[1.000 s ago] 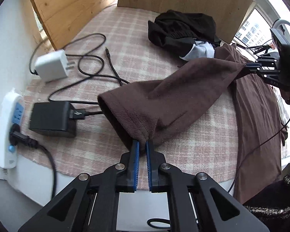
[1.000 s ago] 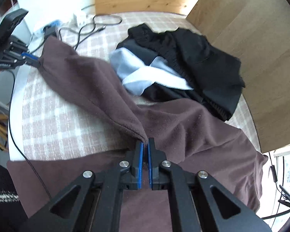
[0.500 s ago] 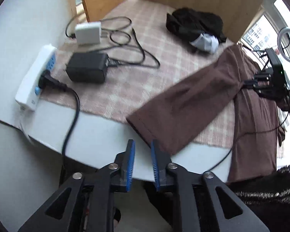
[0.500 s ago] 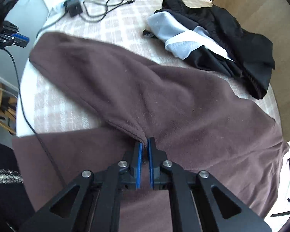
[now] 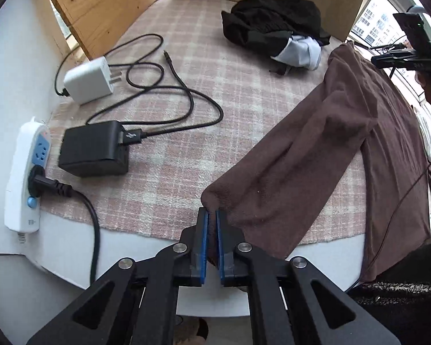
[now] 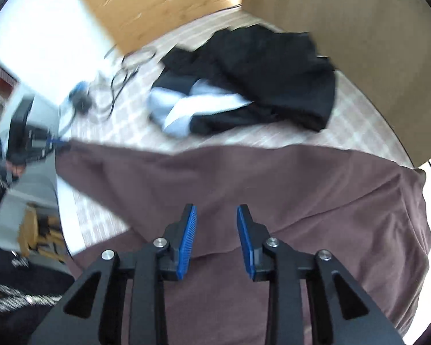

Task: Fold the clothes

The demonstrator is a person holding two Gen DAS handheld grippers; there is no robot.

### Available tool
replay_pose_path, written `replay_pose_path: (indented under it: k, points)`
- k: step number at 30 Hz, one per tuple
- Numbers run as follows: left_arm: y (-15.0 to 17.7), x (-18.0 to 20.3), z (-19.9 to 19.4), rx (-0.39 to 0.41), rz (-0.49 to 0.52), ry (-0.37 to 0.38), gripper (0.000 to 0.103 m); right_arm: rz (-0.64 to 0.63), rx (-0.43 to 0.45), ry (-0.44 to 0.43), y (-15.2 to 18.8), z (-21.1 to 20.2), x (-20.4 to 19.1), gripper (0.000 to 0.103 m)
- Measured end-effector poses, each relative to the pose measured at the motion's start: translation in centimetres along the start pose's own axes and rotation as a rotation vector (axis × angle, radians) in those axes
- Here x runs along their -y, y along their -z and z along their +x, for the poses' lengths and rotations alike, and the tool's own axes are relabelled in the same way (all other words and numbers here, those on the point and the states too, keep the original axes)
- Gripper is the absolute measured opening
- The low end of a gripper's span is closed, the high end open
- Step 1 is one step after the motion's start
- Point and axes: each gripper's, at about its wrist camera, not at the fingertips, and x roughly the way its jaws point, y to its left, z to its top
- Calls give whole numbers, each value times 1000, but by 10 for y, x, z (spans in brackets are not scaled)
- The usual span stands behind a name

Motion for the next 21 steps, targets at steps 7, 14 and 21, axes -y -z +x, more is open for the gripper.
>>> replay_pose_path:
  k: [7,14,21]
  points:
    - [-20,-13,-48,82,-2,-61,5,-111,-19,146,-57,30,36,29]
    - [-10,11,-30,-2,45,-40,5,-410,-164,143,-81,80,16,41]
    - [-2,13,-18,-34,19,-43,5,-442,-185,117,-78,93,24,33]
